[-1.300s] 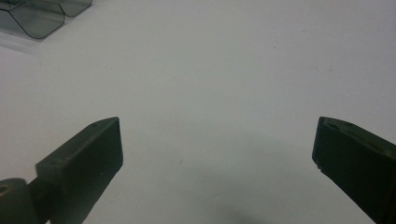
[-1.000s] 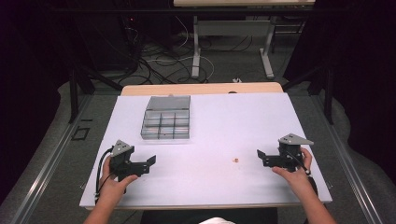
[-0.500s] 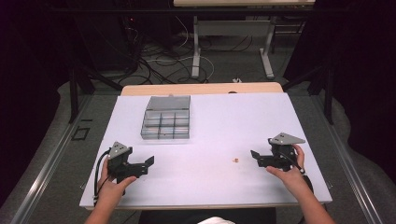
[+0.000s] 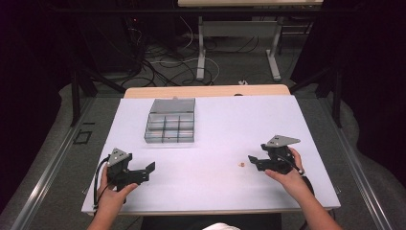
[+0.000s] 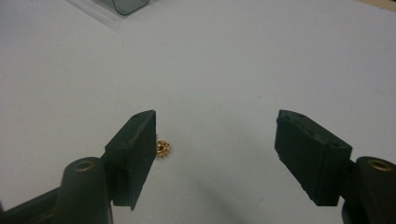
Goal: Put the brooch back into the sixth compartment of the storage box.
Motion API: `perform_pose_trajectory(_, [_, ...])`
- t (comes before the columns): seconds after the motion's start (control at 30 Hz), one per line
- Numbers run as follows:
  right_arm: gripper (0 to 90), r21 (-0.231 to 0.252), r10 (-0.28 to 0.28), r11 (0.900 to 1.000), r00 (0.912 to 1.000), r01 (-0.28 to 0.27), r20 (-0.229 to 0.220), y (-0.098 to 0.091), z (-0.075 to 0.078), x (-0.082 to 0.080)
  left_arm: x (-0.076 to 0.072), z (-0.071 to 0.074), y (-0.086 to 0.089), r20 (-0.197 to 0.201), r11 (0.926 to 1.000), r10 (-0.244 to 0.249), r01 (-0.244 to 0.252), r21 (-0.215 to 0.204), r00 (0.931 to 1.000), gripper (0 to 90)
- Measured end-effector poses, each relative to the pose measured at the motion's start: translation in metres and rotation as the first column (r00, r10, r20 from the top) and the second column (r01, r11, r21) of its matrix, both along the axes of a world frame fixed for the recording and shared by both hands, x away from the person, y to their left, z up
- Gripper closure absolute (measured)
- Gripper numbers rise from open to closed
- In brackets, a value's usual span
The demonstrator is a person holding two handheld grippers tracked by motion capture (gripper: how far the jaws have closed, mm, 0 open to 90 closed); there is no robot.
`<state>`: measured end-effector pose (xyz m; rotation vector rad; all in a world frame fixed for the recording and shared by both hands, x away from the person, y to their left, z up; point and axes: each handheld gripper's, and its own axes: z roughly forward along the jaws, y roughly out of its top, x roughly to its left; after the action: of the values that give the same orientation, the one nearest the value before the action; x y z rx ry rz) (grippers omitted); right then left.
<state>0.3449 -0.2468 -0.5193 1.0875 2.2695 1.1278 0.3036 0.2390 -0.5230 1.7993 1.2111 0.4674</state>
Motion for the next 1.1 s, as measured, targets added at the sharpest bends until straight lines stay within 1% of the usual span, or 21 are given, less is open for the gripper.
perform_pose_trajectory(0.07, [32.2, -0.012, 0.016, 0.9998, 0.9999, -0.016, -0.004, 0.003, 0.0, 0.001, 0.0, 0.0, 0.0, 0.003, 1.0, 0.0, 0.0, 0.003, 1.0, 0.9])
perform_pose_trajectory(0.2, [34.6, -0.023, 0.041, 0.9989, 0.9986, -0.041, -0.035, 0.007, -0.001, 0.003, -0.001, 0.0, 0.001, 0.003, 1.0, 0.003, -0.003, 0.002, 1.0, 1.0])
perform_pose_trajectory(0.23, [34.7, -0.028, 0.046, 0.9985, 0.9984, -0.047, -0.034, 0.007, -0.001, 0.005, -0.001, 0.0, 0.001, 0.003, 1.0, 0.005, -0.005, -0.001, 1.0, 1.0])
perform_pose_trajectory(0.3, [35.5, -0.036, 0.052, 0.9979, 0.9966, -0.054, -0.065, 0.008, 0.0, 0.007, 0.0, -0.001, 0.001, -0.001, 1.0, 0.002, -0.002, 0.001, 1.0, 1.0])
perform_pose_trajectory(0.33, [36.8, -0.027, 0.056, 0.998, 0.9974, -0.057, -0.046, 0.009, -0.002, 0.008, 0.0, -0.001, 0.002, -0.002, 1.0, 0.004, -0.004, 0.003, 1.0, 1.1])
perform_pose_trajectory(0.37, [37.6, -0.024, 0.063, 0.9976, 0.9959, -0.065, -0.064, 0.01, -0.002, 0.009, 0.0, -0.001, 0.002, -0.003, 1.0, 0.005, -0.005, 0.004, 1.0, 1.1])
perform_pose_trajectory(0.47, [38.6, -0.023, 0.067, 0.9973, 0.995, -0.069, -0.074, 0.011, -0.003, 0.011, 0.001, -0.001, 0.002, -0.004, 1.0, 0.006, -0.006, 0.007, 1.0, 1.1])
perform_pose_trajectory(0.5, [39.6, -0.029, 0.083, 0.996, 0.9936, -0.085, -0.077, 0.013, -0.004, 0.014, 0.001, -0.001, 0.002, -0.003, 0.9999, 0.007, -0.007, 0.008, 1.0, 1.1])
perform_pose_trajectory(0.53, [40.8, -0.037, 0.077, 0.9961, 0.9936, -0.08, -0.083, 0.015, -0.004, 0.014, 0.001, -0.002, 0.002, -0.001, 0.9999, 0.009, -0.009, 0.008, 1.0, 1.1])
perform_pose_trajectory(0.57, [43.2, -0.049, 0.082, 0.995, 0.9916, -0.087, -0.101, 0.016, -0.002, 0.015, 0.001, -0.002, 0.002, -0.005, 0.9999, 0.01, -0.01, 0.006, 0.9999, 1.1])
perform_pose_trajectory(0.6, [45.0, -0.048, 0.084, 0.9949, 0.9922, -0.089, -0.092, 0.018, -0.004, 0.015, 0.001, -0.002, 0.002, -0.006, 0.9999, 0.01, -0.01, 0.006, 0.9999, 1.1])
perform_pose_trajectory(0.67, [46.0, -0.071, 0.091, 0.9926, 0.9911, -0.098, -0.097, 0.021, -0.005, 0.015, 0.001, -0.002, 0.002, -0.005, 0.9999, 0.011, -0.011, 0.005, 0.9999, 1.1])
perform_pose_trajectory(0.8, [47.9, -0.085, 0.107, 0.9898, 0.9901, -0.114, -0.091, 0.025, -0.008, 0.014, 0.002, -0.002, 0.002, -0.01, 0.9999, 0.012, -0.012, 0.003, 0.9999, 1.1])
perform_pose_trajectory(0.83, [48.9, -0.101, 0.118, 0.9866, 0.9875, -0.128, -0.105, 0.027, -0.008, 0.013, 0.002, -0.003, 0.002, -0.013, 0.9999, 0.013, -0.013, 0.006, 0.9998, 1.1])
perform_pose_trajectory(0.87, [48.9, -0.094, 0.122, 0.9872, 0.9891, -0.129, -0.082, 0.028, -0.01, 0.013, 0.002, -0.003, 0.002, -0.013, 0.9999, 0.013, -0.013, 0.006, 0.9998, 1.1])
perform_pose_trajectory(0.93, [49.1, -0.113, 0.116, 0.9856, 0.9892, -0.126, -0.091, 0.029, -0.01, 0.013, 0.002, -0.003, 0.002, -0.016, 0.9999, 0.013, -0.013, 0.006, 0.9998, 1.2])
perform_pose_trajectory(0.97, [49.1, -0.113, 0.116, 0.9856, 0.9892, -0.126, -0.091, 0.029, -0.01, 0.013, 0.002, -0.003, 0.002, -0.016, 0.9999, 0.014, -0.014, 0.007, 0.9998, 1.2])
perform_pose_trajectory(1.0, [51.3, -0.103, 0.136, 0.9842, 0.9873, -0.144, -0.082, 0.03, -0.012, 0.014, 0.002, -0.003, 0.002, -0.016, 0.9999, 0.014, -0.014, 0.005, 0.9998, 1.2])
perform_pose_trajectory(1.03, [51.4, -0.113, 0.146, 0.9813, 0.9854, -0.156, -0.088, 0.029, -0.012, 0.014, 0.002, -0.003, 0.002, -0.016, 0.9999, 0.014, -0.014, 0.005, 0.9998, 1.2])
perform_pose_trajectory(1.07, [51.4, -0.113, 0.146, 0.9813, 0.9854, -0.156, -0.088, 0.029, -0.012, 0.014, 0.003, -0.003, 0.002, -0.014, 0.9999, 0.013, -0.013, 0.007, 0.9998, 1.2])
perform_pose_trajectory(1.1, [51.7, -0.125, 0.139, 0.9806, 0.9854, -0.151, -0.099, 0.031, -0.012, 0.013, 0.003, -0.003, 0.002, -0.018, 0.9999, 0.009, -0.009, 0.012, 0.9998, 1.2])
